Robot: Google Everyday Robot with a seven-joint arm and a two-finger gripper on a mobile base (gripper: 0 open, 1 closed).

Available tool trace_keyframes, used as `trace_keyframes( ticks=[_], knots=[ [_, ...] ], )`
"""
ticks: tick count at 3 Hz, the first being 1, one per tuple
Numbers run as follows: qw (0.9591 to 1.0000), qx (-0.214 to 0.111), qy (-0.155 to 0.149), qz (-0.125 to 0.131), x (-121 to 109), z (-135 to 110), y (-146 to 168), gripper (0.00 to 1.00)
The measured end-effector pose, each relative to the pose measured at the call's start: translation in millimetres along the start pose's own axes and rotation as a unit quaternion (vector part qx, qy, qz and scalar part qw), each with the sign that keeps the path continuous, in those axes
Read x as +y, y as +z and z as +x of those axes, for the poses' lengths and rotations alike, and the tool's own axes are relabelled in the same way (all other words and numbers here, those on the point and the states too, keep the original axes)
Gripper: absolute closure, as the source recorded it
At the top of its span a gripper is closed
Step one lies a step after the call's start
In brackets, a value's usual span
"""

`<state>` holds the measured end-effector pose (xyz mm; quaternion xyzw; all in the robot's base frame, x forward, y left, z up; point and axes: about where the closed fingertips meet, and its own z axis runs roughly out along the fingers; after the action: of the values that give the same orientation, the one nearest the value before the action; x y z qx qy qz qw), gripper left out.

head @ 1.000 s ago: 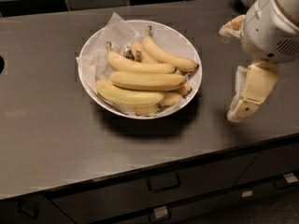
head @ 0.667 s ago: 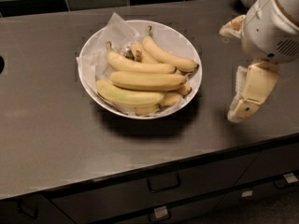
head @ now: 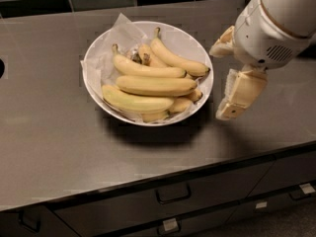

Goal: Pick banana from white bowl

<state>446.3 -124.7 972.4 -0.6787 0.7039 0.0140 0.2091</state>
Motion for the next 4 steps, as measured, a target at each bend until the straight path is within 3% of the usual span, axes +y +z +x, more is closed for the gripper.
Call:
trace_keyframes(
  ticks=[1,3,4],
  knots=[
    [0.9999,-0.010,-0.013,-0.004,-0.8,-12.8,9.2,0.32],
    [0.9985,-0.023,-0.051,-0.002,-12.9,-43.4,19.9,0.35],
    [0.9982,-0.028,-0.052,0.007,-18.6,-47.7,25.4,0.36]
  ],
)
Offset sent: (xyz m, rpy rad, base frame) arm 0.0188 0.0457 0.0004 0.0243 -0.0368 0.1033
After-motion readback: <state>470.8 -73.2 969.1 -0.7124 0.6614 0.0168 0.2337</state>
